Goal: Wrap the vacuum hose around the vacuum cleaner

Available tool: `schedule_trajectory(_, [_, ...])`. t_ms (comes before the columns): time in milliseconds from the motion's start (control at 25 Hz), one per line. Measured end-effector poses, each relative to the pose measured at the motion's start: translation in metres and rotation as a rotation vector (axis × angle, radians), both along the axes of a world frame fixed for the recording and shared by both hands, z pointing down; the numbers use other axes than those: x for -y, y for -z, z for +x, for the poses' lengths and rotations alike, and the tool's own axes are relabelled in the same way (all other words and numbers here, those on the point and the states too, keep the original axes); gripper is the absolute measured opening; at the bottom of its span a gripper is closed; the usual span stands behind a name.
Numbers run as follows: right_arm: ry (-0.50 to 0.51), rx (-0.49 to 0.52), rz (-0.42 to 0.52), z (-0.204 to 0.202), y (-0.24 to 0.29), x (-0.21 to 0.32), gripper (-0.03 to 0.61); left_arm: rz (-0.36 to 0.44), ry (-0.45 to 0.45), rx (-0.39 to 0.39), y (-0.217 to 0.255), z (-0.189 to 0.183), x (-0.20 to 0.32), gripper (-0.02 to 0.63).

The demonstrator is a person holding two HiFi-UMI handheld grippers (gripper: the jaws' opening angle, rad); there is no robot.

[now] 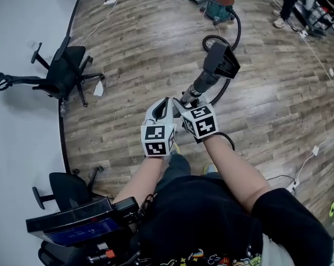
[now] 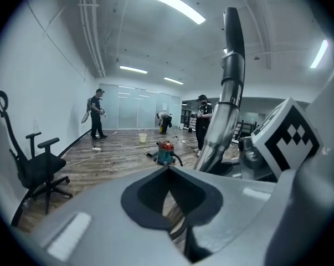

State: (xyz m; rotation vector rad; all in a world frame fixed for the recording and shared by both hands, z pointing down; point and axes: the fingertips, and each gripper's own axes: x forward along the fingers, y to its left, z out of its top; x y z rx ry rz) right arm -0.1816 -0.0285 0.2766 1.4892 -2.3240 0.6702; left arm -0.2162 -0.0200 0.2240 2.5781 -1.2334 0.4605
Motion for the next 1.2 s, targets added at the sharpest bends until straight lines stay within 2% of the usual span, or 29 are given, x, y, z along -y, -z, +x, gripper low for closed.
schedule_trajectory(240, [-0.116,0.004,0.009,-0.008,0.005,0.059,0.184,0.024,-0.08,0.01,0.012,-0.031,0.07,0.001])
schedule_trajectory(400, [-0.16,0.014,0.018,-0.008,0.009,0.092,0.184,0.025,-0.116,0.013,0.012,-0.036,0.102,0.001])
schedule_trajectory(640, [-0.196,0.041,0.02,0.006,0.012,0.142,0.184,0.021,-0.17,0.028,0.011,-0.021,0.144,0.001])
schedule_trajectory(800, [-0.216,0.07,0.014,0.026,0.005,0.188,0.184,0.013,-0.183,0.04,0.002,-0.004,0.19,0.001])
schedule_trajectory(1200, [-0.257,0.164,-0.002,0.109,0.002,0.352,0.184,-0.049,-0.184,0.07,-0.024,0.07,0.338,0.001])
